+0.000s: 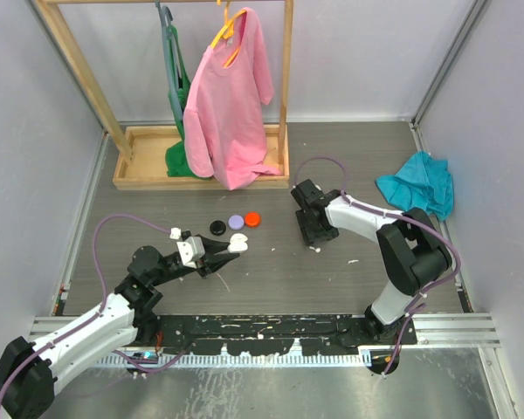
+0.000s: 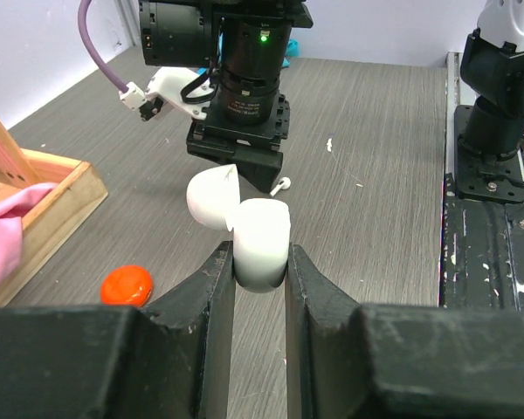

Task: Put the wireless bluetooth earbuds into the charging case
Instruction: Pick up the earbud from the center of the board.

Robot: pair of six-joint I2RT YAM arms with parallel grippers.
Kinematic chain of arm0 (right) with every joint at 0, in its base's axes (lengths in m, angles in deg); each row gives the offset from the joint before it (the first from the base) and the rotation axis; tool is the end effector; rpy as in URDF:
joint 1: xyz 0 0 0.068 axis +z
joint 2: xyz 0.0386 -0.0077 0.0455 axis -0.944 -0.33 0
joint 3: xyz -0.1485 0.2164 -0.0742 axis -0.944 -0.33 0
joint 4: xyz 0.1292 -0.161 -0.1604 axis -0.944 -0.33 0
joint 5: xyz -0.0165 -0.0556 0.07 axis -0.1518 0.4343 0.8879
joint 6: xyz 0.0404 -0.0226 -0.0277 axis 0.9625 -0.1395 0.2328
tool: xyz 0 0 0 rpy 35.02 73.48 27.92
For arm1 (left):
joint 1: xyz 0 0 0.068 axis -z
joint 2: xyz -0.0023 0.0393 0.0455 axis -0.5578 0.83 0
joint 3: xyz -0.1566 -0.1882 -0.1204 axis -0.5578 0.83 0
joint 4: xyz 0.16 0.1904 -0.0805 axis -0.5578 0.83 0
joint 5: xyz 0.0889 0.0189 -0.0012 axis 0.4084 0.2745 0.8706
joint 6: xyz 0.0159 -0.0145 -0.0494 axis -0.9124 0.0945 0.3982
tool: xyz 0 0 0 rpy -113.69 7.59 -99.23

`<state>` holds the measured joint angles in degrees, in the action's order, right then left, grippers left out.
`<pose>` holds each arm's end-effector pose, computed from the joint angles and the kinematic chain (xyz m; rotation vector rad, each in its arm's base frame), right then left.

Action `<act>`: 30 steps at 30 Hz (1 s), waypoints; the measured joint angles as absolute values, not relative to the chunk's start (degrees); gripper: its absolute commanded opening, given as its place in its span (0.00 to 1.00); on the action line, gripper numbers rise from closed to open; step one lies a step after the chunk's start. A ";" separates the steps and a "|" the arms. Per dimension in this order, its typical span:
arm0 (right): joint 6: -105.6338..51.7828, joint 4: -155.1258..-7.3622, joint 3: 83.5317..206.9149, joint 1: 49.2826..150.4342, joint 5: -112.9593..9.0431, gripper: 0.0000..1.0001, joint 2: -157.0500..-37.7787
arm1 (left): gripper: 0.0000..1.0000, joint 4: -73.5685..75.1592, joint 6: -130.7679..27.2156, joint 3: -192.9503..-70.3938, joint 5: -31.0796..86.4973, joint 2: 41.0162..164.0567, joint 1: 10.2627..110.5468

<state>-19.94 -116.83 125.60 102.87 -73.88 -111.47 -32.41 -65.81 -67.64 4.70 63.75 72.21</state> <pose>0.2579 0.1516 0.1634 -0.4021 2.7753 -0.1822 0.1107 -0.1110 0.2192 0.9424 1.2113 -0.8974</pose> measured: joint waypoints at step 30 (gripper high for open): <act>-17.29 -120.05 124.88 101.41 -65.25 0.46 -106.13 | 0.00 -32.39 -65.81 -67.64 4.70 63.75 72.21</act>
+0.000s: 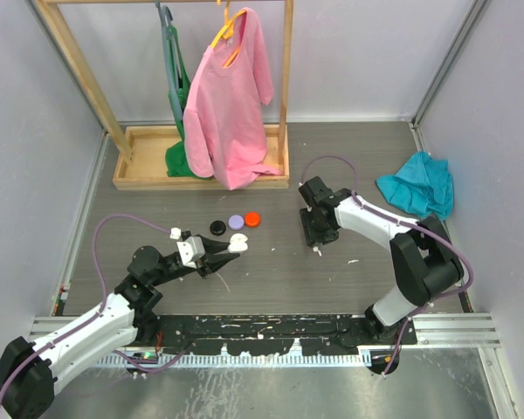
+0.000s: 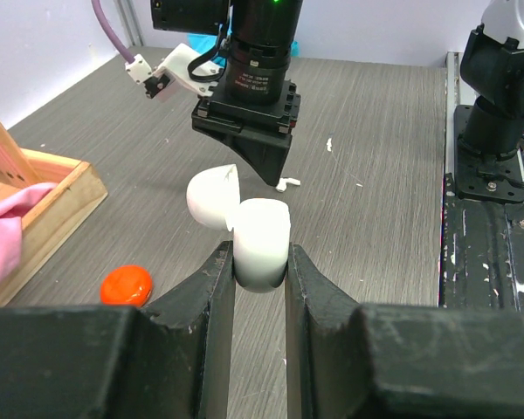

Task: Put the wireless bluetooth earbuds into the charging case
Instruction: Pick up the earbud from the center of the board.

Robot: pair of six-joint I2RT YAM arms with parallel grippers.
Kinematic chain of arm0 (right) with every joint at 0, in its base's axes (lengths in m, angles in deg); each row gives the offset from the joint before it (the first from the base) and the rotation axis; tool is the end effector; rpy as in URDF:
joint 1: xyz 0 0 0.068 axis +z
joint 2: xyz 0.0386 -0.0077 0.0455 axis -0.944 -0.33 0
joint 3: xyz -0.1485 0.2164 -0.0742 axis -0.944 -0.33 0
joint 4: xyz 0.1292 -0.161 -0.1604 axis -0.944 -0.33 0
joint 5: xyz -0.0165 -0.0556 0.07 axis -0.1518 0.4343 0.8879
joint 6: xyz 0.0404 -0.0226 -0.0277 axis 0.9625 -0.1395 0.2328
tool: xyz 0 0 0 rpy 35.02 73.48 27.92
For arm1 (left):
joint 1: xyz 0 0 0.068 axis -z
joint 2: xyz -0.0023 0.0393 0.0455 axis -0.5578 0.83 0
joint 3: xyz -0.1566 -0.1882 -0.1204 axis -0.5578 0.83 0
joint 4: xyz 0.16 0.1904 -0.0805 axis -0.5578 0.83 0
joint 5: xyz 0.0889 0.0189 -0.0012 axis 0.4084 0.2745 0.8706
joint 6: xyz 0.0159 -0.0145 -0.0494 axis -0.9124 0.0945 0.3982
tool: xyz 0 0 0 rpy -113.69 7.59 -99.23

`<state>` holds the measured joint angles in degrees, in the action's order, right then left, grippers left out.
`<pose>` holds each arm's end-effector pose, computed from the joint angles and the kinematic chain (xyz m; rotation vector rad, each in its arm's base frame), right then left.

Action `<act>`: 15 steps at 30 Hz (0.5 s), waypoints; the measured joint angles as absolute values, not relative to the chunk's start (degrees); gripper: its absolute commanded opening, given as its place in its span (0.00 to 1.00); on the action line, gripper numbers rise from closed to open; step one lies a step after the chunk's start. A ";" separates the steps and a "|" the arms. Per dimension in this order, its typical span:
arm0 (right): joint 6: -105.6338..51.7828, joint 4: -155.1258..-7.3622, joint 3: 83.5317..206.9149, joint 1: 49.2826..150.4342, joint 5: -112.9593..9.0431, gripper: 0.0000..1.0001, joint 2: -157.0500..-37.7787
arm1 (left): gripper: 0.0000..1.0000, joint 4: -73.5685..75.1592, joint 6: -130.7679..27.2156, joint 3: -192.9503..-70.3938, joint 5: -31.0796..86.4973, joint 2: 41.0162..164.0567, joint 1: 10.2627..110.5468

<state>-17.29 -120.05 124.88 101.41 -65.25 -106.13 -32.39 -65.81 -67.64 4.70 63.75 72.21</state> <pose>0.2471 0.1425 0.1830 -0.3327 2.8255 0.0322 0.1107 -0.1110 0.2192 0.9425 1.2117 -0.8974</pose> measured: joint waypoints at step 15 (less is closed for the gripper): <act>-17.36 -118.01 124.11 99.75 -62.95 0.38 -110.57 | 0.00 -32.37 -65.79 -67.64 4.68 64.04 72.21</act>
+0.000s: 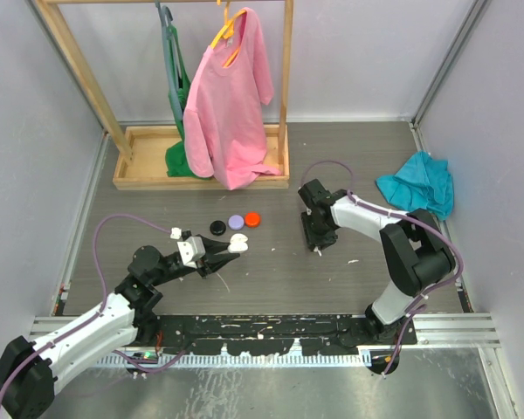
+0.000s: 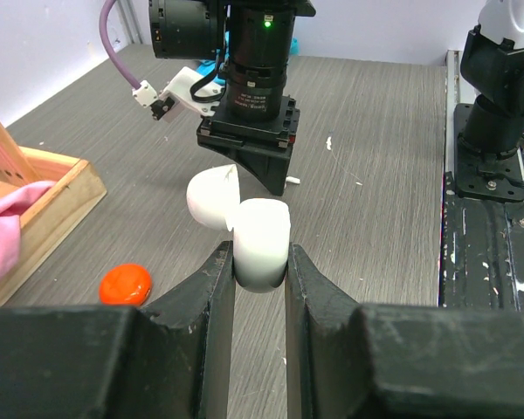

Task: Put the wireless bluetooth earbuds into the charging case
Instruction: Pick up the earbud from the center of the board, then place the earbud in the charging case.

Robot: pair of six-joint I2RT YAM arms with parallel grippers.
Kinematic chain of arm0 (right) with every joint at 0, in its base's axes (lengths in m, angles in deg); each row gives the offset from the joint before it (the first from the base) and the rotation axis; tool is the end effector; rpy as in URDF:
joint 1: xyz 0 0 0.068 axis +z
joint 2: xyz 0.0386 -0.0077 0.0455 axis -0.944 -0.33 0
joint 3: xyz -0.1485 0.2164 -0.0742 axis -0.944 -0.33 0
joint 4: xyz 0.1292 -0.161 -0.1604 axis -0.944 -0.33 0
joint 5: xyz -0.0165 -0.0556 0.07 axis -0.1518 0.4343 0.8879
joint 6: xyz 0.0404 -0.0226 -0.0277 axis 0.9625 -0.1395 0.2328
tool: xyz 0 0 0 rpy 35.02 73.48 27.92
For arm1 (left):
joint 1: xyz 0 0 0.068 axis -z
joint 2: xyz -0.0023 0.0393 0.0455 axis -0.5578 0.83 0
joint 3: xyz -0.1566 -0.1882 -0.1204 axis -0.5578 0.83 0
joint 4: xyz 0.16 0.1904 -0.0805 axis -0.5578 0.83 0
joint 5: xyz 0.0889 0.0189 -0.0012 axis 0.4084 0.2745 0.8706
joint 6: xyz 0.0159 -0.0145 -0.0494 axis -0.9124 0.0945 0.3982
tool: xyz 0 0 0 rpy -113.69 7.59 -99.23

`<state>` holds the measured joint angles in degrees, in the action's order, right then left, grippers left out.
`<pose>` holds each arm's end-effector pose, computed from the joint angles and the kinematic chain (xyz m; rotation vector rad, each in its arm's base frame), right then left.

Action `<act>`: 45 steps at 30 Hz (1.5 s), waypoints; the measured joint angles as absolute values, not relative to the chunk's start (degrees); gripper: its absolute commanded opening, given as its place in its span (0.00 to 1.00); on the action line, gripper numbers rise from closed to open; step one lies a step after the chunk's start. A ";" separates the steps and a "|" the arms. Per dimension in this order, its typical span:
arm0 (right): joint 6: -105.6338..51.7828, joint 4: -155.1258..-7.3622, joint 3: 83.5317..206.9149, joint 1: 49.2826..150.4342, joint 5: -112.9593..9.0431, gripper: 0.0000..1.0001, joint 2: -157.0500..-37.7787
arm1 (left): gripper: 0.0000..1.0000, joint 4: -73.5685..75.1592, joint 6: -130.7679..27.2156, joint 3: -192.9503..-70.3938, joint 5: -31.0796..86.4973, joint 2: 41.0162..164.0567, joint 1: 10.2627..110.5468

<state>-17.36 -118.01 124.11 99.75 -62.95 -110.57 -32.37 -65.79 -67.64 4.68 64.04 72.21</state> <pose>0.2553 0.1392 0.1596 -0.3108 2.8940 0.0488 0.1111 -0.1114 0.2185 0.9437 1.2172 -0.8986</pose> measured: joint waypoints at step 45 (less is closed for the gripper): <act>-14.56 -81.73 114.38 126.74 -72.57 0.17 -74.68 | 0.00 -32.32 -65.86 -67.62 7.81 60.56 72.28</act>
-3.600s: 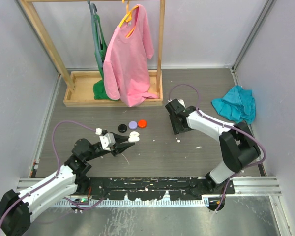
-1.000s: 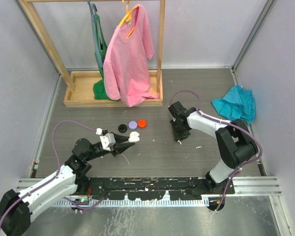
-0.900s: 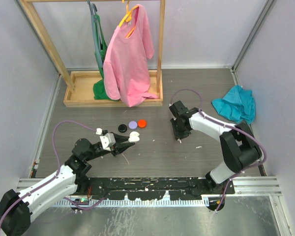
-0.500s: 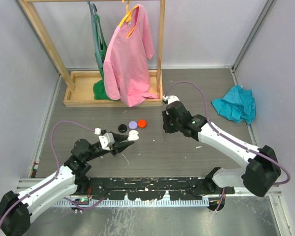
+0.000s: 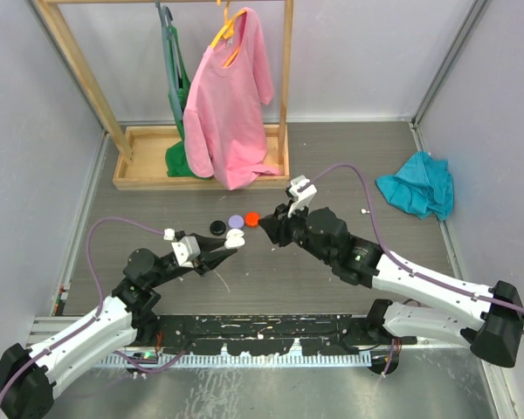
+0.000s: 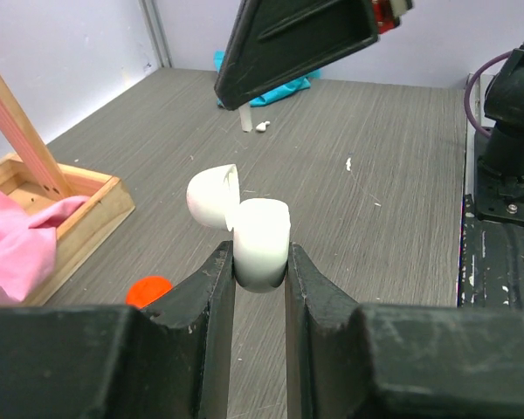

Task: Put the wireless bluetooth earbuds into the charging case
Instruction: Place the earbud in the charging case.

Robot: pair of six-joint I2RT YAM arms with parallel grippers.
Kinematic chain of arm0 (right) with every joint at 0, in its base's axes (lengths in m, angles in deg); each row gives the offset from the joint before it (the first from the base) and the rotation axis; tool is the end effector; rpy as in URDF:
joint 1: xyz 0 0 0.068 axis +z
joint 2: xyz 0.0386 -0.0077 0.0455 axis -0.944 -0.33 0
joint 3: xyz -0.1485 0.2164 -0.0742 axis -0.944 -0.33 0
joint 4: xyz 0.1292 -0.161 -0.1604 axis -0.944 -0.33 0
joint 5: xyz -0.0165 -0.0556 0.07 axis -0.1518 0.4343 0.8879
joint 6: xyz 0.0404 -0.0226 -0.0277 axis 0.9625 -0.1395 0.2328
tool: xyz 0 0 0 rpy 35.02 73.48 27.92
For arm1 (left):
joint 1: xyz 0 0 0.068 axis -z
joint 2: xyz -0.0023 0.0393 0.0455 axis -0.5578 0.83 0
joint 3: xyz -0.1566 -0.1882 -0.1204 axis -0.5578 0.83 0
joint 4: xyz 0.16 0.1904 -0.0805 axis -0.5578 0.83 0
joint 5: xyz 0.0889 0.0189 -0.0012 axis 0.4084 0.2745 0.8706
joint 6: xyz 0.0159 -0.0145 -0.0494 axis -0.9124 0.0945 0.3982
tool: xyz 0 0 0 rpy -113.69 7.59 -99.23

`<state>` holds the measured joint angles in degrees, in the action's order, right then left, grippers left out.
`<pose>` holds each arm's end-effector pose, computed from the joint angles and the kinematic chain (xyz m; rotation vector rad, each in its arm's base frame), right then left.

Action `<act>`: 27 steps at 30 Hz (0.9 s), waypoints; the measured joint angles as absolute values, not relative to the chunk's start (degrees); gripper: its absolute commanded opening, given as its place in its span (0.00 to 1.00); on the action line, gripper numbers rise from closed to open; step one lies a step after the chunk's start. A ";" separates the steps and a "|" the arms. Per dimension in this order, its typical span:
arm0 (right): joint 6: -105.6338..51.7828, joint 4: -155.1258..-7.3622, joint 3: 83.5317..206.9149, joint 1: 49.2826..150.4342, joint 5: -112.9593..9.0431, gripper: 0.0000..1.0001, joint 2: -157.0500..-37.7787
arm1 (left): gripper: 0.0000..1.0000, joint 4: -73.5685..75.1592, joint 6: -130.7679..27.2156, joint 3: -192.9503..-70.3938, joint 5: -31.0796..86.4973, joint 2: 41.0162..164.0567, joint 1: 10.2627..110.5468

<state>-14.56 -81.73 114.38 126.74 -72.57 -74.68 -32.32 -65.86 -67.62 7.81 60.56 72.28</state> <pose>0.1401 0.1936 0.3116 -0.4356 1.8286 0.7138 0.1075 -0.1067 0.2265 0.8886 1.1770 -0.8550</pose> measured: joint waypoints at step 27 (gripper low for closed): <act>-15.22 -43.24 103.39 138.19 -68.72 0.18 -80.21 | 0.00 -32.39 -65.81 -66.86 8.81 59.21 72.32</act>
<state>-15.22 -43.24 103.39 138.19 -68.72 -80.21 -32.39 -65.81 -66.86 8.81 59.21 72.32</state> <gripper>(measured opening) 0.269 0.241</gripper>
